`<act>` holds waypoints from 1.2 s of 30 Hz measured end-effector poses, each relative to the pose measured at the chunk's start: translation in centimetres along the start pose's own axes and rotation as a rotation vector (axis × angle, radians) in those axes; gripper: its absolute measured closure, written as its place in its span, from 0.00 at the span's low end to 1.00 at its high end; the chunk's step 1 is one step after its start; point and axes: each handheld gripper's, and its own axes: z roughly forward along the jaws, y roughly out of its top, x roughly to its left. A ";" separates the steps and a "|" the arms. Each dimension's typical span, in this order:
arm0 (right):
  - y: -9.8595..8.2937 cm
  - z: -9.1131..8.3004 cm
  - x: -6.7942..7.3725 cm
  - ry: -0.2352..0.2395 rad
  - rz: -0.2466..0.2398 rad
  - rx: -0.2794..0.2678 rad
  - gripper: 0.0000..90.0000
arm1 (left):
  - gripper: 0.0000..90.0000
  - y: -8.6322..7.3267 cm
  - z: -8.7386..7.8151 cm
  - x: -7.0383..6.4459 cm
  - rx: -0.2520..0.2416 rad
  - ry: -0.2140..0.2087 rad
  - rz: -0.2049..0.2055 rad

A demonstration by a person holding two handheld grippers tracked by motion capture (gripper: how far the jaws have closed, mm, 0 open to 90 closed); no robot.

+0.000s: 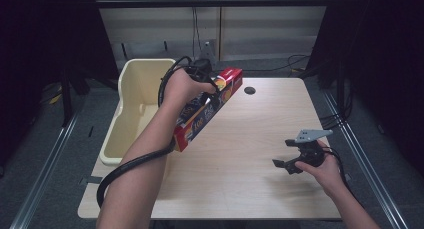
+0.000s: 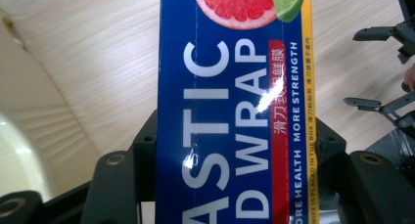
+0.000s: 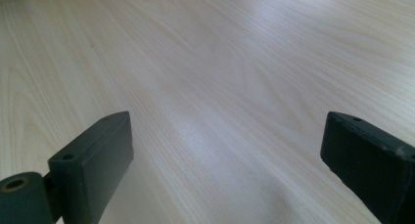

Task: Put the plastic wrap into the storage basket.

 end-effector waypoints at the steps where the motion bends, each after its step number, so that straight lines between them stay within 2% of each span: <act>1: 0.0 0.0 0.0 -0.002 0.000 -0.001 0.06 | 0.46 0.0 -0.2 0.1 -0.001 -0.004 0.000; 22: 0.0 0.0 0.1 -0.009 -0.001 -0.001 0.06 | 0.46 -0.9 -3.3 1.1 -0.021 0.022 -0.053; 32: 0.1 0.2 0.1 -0.007 -0.007 0.001 0.06 | 0.46 -1.6 -4.3 1.8 -0.046 0.034 -0.080; 34: 0.1 0.2 0.1 0.001 -0.002 0.002 0.06 | 0.46 -1.7 -4.4 1.9 -0.046 0.024 -0.083; 36: 0.1 0.3 0.1 -0.006 -0.005 0.000 0.06 | 0.46 -1.9 -4.6 2.0 -0.048 0.036 -0.089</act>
